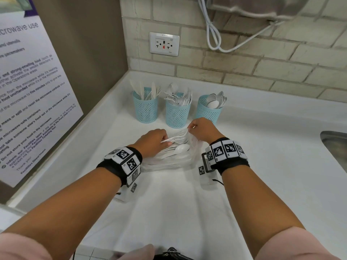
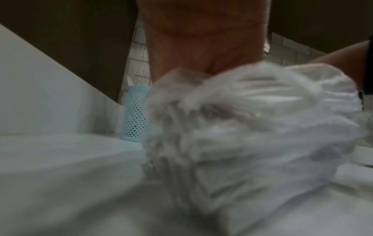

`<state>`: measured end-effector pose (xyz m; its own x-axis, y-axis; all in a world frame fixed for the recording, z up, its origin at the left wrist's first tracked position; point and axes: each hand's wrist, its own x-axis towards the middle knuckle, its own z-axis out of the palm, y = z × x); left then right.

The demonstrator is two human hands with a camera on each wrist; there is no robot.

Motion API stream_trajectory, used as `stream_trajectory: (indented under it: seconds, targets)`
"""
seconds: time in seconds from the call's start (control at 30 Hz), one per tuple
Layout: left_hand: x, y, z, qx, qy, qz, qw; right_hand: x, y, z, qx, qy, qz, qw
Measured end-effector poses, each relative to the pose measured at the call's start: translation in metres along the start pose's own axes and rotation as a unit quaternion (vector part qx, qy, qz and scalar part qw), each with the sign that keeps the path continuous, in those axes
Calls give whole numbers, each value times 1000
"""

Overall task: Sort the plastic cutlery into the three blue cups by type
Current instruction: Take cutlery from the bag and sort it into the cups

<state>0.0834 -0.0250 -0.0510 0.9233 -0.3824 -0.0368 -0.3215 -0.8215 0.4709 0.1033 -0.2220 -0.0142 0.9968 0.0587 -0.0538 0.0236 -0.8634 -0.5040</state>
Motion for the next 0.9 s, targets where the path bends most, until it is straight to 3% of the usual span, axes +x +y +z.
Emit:
stream_trajectory:
  seconds: [0.13, 0.5, 0.67, 0.9]
  targets:
    - [-6, 4, -5, -6, 37, 24, 999, -1, 1, -1, 5, 1, 8, 1000]
    - [-9, 10, -1, 133, 3, 14, 991, -3, -1, -3, 8, 0, 23, 1000]
    - [-11, 14, -5, 110, -2, -4, 994, -4, 0, -4, 2, -2, 23, 1000]
    - [-12, 17, 0, 18, -14, 42, 999, -4, -1, -3, 5, -8, 29, 1000]
